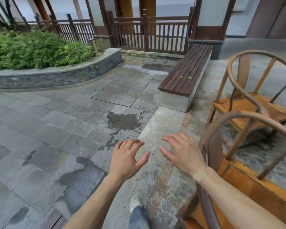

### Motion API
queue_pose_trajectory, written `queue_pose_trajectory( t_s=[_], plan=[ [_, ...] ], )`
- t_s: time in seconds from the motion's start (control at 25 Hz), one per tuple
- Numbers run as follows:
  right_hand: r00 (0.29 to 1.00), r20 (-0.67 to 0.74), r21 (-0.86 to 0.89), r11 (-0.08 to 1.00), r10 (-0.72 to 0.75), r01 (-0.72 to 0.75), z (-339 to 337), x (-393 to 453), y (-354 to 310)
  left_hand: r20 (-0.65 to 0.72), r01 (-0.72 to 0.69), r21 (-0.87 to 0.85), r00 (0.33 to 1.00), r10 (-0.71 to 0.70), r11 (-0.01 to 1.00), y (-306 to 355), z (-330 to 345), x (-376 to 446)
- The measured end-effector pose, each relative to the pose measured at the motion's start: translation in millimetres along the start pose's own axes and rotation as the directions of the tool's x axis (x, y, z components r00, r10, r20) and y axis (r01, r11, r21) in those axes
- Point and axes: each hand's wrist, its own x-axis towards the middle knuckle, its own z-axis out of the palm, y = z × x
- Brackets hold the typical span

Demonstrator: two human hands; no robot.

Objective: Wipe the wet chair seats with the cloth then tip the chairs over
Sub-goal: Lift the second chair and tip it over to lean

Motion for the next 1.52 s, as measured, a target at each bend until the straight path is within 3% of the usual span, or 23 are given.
queue_pose_trajectory(
  t_s=[0.32, 0.56, 0.88, 1.08, 1.24, 1.36, 1.52],
  plan=[
    [0.995, 0.013, -0.042, 0.994, 0.101, -0.101, 103, 172, 64, -0.012, -0.101, -0.07, 0.995, 0.1, 0.992, -131, 83, 179],
    [0.964, 0.056, -0.056, 0.965, 0.259, -0.256, 156, 258, 103, -0.016, -0.182, -0.129, 0.983, 0.181, 0.975, -181, 143, 292],
    [0.901, -0.062, -0.196, 0.88, 0.43, -0.434, 199, 331, 242, 0.022, -0.373, -0.209, 0.922, 0.386, 0.904, -172, 262, 450],
    [0.841, -0.183, -0.281, 0.793, 0.509, -0.541, 200, 369, 355, 0.04, -0.501, -0.188, 0.856, 0.516, 0.845, -113, 333, 570],
    [0.752, -0.286, -0.312, 0.684, 0.595, -0.66, 174, 375, 428, 0.015, -0.62, -0.253, 0.765, 0.644, 0.743, -42, 386, 651],
    [0.637, -0.388, -0.334, 0.542, 0.666, -0.771, 149, 349, 466, -0.012, -0.737, -0.337, 0.625, 0.78, 0.586, 25, 424, 689],
    [0.411, -0.546, -0.357, 0.241, 0.73, -0.903, 127, 297, 494, -0.104, -0.826, -0.463, 0.41, 0.906, 0.321, 125, 468, 714]
  ],
)
